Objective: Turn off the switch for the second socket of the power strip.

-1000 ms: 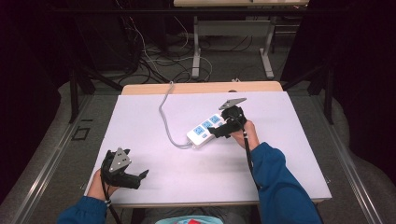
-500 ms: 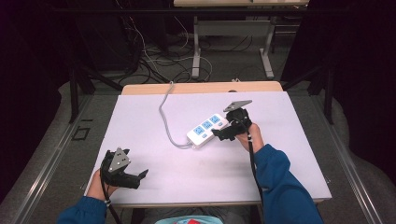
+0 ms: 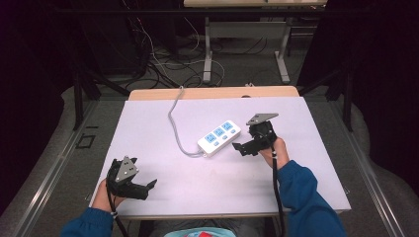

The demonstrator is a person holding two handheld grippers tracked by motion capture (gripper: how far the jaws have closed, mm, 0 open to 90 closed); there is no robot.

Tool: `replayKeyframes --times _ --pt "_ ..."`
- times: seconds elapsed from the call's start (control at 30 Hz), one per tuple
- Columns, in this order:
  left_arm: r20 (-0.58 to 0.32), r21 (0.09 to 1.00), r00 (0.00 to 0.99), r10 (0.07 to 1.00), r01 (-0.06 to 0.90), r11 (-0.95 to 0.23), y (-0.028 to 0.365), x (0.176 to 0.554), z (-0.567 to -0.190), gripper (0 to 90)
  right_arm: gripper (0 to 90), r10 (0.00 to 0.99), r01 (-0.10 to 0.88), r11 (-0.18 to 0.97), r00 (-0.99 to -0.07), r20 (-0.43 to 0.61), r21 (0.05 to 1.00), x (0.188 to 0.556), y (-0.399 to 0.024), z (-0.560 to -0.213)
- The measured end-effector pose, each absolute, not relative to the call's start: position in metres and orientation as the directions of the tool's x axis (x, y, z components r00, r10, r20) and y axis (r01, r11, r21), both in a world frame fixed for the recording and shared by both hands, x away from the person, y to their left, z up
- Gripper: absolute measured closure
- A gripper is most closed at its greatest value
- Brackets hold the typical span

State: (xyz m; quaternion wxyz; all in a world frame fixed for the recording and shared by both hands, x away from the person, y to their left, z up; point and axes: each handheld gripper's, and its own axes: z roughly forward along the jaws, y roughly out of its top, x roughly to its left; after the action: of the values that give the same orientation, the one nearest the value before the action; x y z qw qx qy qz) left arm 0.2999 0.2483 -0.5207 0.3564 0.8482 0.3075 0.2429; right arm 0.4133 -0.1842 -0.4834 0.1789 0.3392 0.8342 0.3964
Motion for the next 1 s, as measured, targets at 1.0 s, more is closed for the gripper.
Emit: replayKeyframes --times 1.0 --pt "0.191 0.753 0.692 0.697 0.352 -0.556 0.248 0.300 -0.521 0.0 0.0 0.745 0.444 0.458 -0.664 -0.060 0.770 0.360 -0.229 -0.494"
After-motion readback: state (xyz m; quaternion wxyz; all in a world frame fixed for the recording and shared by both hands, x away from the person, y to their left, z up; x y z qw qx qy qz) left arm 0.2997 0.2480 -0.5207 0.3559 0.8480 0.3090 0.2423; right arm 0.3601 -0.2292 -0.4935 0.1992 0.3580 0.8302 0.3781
